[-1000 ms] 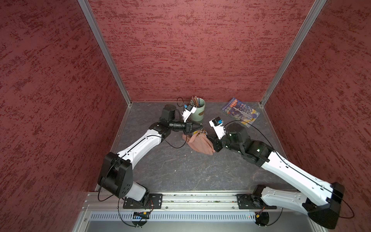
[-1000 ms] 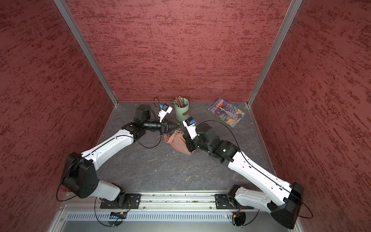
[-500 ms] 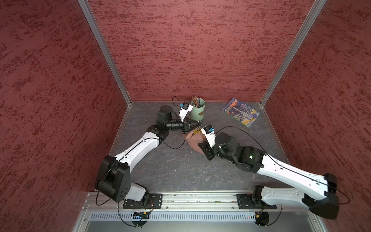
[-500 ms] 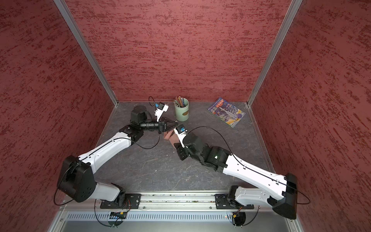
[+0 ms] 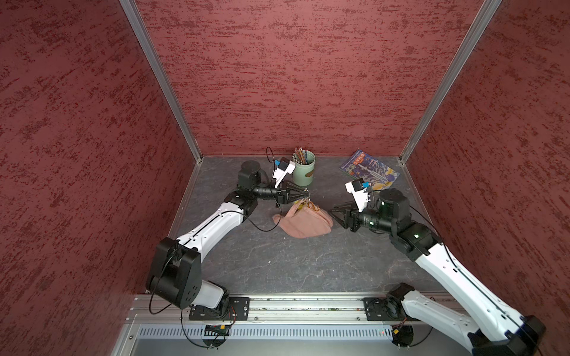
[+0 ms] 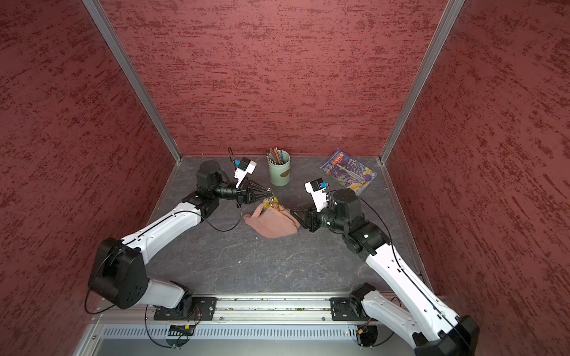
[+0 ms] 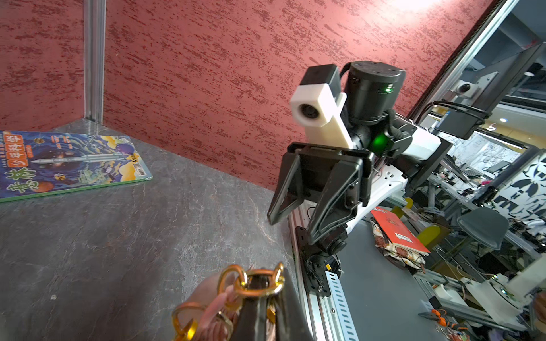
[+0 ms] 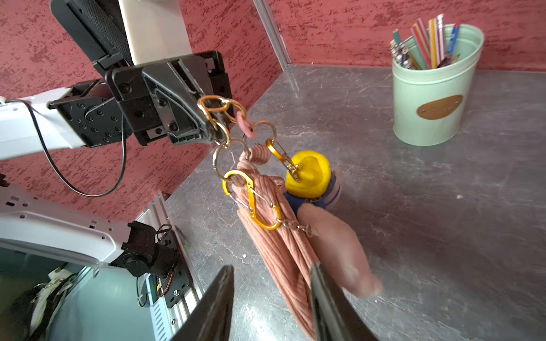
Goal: Remove the decoration from the bag
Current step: Remove the decoration item from the bag.
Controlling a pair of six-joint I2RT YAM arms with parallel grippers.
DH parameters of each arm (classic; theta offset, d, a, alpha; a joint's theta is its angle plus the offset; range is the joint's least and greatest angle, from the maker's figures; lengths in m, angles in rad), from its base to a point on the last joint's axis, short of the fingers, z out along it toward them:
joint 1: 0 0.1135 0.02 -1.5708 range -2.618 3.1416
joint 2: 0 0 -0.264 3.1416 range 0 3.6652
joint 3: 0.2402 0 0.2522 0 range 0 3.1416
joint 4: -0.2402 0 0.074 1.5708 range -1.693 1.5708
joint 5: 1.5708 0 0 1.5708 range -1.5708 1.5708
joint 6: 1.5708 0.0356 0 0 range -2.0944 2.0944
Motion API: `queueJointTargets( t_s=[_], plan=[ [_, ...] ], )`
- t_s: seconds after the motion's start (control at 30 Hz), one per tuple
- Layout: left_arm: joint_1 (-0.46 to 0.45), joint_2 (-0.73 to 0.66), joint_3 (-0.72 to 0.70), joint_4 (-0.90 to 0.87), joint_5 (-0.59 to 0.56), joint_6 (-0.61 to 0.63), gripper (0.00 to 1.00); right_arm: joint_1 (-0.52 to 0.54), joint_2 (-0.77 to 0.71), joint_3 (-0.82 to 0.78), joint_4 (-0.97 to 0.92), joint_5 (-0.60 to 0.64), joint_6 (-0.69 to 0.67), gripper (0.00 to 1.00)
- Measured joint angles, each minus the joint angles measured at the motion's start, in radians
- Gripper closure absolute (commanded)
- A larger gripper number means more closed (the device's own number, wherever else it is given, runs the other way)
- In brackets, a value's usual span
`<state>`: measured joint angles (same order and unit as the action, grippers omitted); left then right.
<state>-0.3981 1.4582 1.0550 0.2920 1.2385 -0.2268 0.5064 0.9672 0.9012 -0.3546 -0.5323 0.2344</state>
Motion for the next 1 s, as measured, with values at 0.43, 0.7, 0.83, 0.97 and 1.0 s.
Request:
queueJointTargets(
  t_s=[0.43,0.7,0.83,0.97,1.0],
  plan=[
    [-0.011,0.002,0.023,-0.023,0.054,0.023,1.0,0.052,0.124,0.076,0.002,-0.04,-0.212,0.4],
    [-0.013,0.002,0.064,-0.099,0.099,0.068,1.0,0.048,0.192,0.139,-0.042,-0.098,-0.312,0.42],
    [-0.013,0.002,0.071,-0.137,0.118,0.093,1.0,0.032,0.194,0.167,-0.09,-0.131,-0.354,0.42],
    [-0.013,0.002,0.071,-0.166,0.132,0.109,1.0,0.016,0.194,0.209,-0.158,-0.167,-0.408,0.42],
    [-0.013,0.002,0.072,-0.171,0.134,0.112,1.0,0.014,0.194,0.218,-0.172,-0.176,-0.421,0.42]
  ],
)
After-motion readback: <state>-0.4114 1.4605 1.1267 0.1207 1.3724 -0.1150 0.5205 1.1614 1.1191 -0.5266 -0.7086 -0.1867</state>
